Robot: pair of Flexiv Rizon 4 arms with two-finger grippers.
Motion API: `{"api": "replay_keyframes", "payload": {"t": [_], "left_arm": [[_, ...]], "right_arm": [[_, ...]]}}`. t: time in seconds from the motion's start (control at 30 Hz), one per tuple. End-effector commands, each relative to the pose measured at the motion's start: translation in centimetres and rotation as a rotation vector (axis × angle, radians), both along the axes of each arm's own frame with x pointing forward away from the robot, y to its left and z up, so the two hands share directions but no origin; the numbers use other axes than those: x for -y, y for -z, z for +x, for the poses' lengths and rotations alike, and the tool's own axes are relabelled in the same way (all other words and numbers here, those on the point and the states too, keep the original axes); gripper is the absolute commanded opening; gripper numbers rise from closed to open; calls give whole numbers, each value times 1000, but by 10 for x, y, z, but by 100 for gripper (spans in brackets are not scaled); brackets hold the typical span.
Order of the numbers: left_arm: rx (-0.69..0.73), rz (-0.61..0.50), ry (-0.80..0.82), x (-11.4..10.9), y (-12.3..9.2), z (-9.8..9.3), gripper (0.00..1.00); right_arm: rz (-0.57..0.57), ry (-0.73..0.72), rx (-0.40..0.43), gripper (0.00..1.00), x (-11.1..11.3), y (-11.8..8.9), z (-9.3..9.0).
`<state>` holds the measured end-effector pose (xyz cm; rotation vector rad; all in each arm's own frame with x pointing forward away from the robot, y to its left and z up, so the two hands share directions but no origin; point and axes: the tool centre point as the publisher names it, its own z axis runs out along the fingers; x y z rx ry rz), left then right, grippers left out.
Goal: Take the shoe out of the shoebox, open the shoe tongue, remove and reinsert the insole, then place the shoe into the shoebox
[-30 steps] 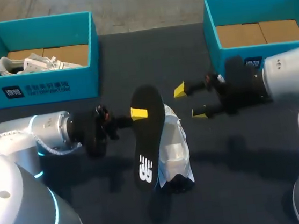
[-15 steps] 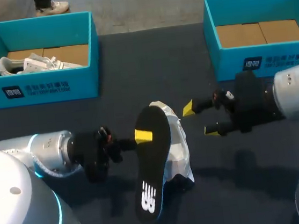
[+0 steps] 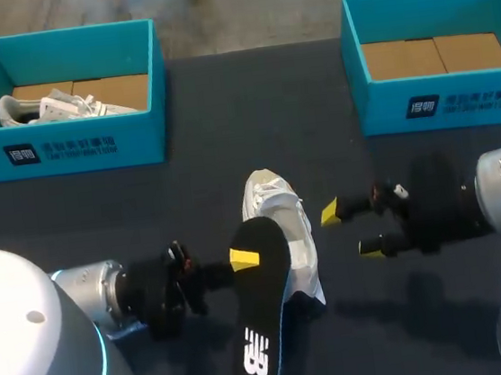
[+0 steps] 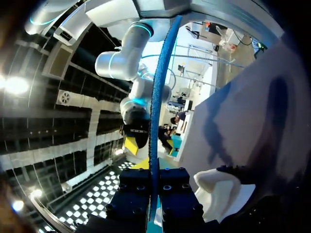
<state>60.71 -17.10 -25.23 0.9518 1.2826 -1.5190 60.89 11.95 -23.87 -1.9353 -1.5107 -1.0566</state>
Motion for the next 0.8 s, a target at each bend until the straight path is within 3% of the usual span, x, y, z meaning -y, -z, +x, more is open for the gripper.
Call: {"api": "replay_keyframes", "payload": {"t": [0.03, 0.5, 0.8], "left_arm": [[-55, 36, -28, -1, -10, -5, 0], [-315, 3, -15, 2, 0, -3, 0], [-302, 35, 24, 6, -1, -5, 0]], "right_arm": [[-15, 3, 3, 100, 2, 3, -7], [-23, 27, -12, 100, 12, 19, -21], [-6, 40, -31, 100, 12, 20, -21]]}}
